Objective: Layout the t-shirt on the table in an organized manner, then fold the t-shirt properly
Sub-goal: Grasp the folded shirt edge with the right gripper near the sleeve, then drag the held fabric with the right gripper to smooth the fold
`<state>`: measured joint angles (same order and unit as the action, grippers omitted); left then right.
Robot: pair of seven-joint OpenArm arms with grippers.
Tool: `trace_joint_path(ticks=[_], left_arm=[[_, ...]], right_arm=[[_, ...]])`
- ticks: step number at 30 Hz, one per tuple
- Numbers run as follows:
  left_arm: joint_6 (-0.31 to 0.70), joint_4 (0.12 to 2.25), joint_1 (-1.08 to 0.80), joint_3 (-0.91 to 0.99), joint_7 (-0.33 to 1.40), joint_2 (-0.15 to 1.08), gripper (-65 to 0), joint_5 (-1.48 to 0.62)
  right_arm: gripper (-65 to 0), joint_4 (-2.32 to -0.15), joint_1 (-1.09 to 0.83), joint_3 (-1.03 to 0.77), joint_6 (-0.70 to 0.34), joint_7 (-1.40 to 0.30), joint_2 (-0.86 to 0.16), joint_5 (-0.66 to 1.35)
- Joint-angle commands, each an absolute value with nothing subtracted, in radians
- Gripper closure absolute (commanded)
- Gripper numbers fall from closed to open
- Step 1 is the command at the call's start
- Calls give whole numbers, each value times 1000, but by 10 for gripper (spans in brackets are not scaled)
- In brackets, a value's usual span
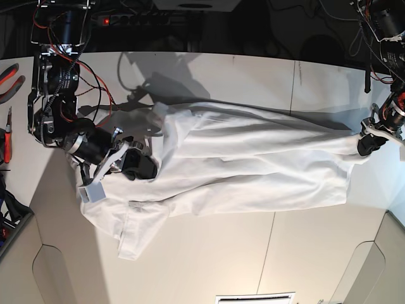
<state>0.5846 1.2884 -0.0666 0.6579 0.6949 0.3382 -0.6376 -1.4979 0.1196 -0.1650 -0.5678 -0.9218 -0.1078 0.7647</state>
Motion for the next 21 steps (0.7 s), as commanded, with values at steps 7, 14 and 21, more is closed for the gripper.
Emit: trace_joint_path(ticks=[7,14,21], left_arm=[[595,1305,-55,662,677,357,-228,-655],[595,1305,-55,662,677,357,-228,-655],[595,1305,-55,662,677,357,-228,-655]], right_arm=[[0,-1513,189,-148,-548,-829,-109,582],[-271,-1513,188,-148,-547,-796,-96,538],[-271,-1513,189,-148,-547,-776,-97,538]])
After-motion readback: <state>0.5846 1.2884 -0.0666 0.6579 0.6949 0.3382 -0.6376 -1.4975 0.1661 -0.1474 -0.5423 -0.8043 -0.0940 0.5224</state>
